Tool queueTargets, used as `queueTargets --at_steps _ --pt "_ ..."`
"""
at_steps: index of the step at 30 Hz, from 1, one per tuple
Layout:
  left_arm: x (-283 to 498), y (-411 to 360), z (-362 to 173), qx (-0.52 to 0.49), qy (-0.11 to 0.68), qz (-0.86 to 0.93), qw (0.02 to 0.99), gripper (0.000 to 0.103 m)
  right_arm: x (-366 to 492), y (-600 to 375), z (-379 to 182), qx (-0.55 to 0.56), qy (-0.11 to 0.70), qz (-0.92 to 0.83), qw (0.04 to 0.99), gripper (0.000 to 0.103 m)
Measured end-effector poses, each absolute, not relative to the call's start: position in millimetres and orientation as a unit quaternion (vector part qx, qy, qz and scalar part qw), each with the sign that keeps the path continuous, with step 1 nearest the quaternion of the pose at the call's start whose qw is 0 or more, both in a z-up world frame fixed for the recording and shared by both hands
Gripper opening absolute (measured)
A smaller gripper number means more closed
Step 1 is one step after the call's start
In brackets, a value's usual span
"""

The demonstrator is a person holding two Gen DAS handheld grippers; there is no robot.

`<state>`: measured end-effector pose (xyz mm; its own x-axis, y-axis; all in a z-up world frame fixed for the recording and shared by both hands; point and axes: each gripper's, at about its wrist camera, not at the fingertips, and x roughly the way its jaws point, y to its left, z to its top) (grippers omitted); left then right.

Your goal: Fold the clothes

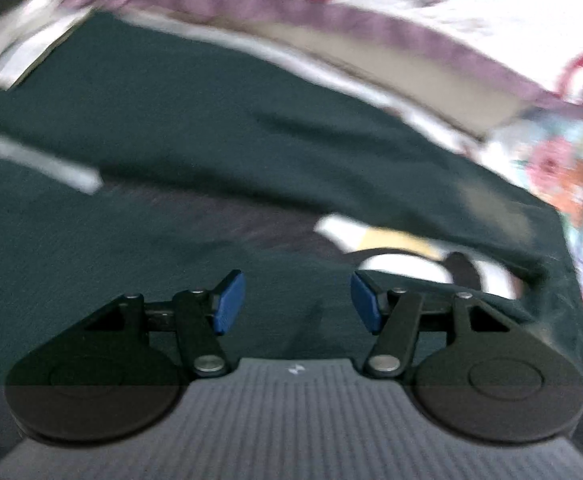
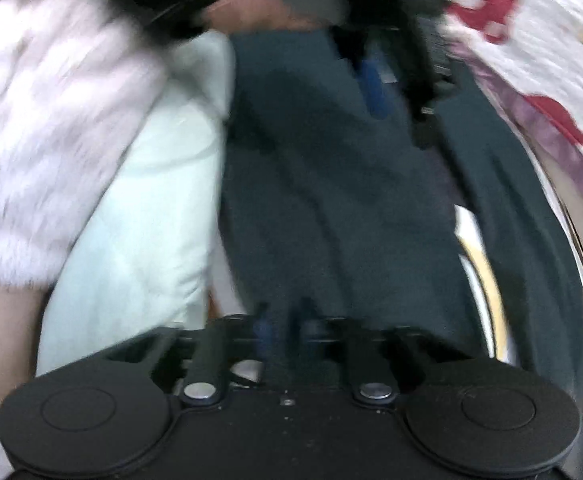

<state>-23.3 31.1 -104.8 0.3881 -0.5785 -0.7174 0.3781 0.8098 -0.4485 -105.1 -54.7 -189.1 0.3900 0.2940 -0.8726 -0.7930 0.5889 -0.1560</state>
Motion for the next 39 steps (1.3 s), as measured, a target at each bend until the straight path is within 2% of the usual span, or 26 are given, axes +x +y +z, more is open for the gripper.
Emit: queueTargets --at_steps 7,13,19,20,21,22,23,26,27,28,30,36,39 --pt "-53 -4 -76 -0.044 0.402 -0.444 0.799 0.064 -58 -112 -160 -0.118 0.422 0.271 0.857 0.003" --pt "-64 -37 -87 0.045 0.423 -0.465 0.777 0.066 -47 -126 -155 -0.113 0.408 0.256 0.869 0.003" --pt "-57 -42 -100 0.068 0.445 -0.425 0.785 0.065 -38 -133 -150 -0.114 0.389 0.235 0.884 0.003" --pt "-55 -40 -100 0.067 0.443 -0.415 0.792 0.063 -36 -135 -148 -0.115 0.384 0.232 0.886 0.003" --pt "-51 -38 -96 0.061 0.44 -0.423 0.79 0.048 -34 -137 -145 -0.116 0.379 0.229 0.889 0.003" --pt "-46 -36 -92 0.055 0.439 -0.442 0.781 0.021 -32 -139 -143 -0.118 0.374 0.227 0.891 0.003" --pt "-41 -35 -85 0.042 0.433 -0.461 0.773 0.015 -29 -140 -141 -0.121 0.372 0.228 0.892 0.003" --pt "-23 -42 -64 0.039 0.41 -0.485 0.772 0.018 -18 -141 -136 -0.144 0.367 0.233 0.889 0.003" --pt "-19 -48 -61 0.055 0.407 -0.481 0.775 0.025 -13 -141 -134 -0.15 0.367 0.235 0.888 0.003" --pt "-16 -54 -61 0.073 0.407 -0.475 0.777 0.041 -7 -142 -133 -0.152 0.366 0.232 0.888 0.003" --pt "-10 -64 -67 0.091 0.419 -0.474 0.769 0.057 2 -144 -131 -0.148 0.366 0.224 0.891 0.003" --pt "-13 -57 -103 0.072 0.465 -0.464 0.75 0.057 4 -156 -135 -0.105 0.366 0.209 0.901 0.003" --pt "-8 -38 -102 0.054 0.47 -0.456 0.754 0.058 2 -161 -143 -0.097 0.375 0.196 0.901 0.003"
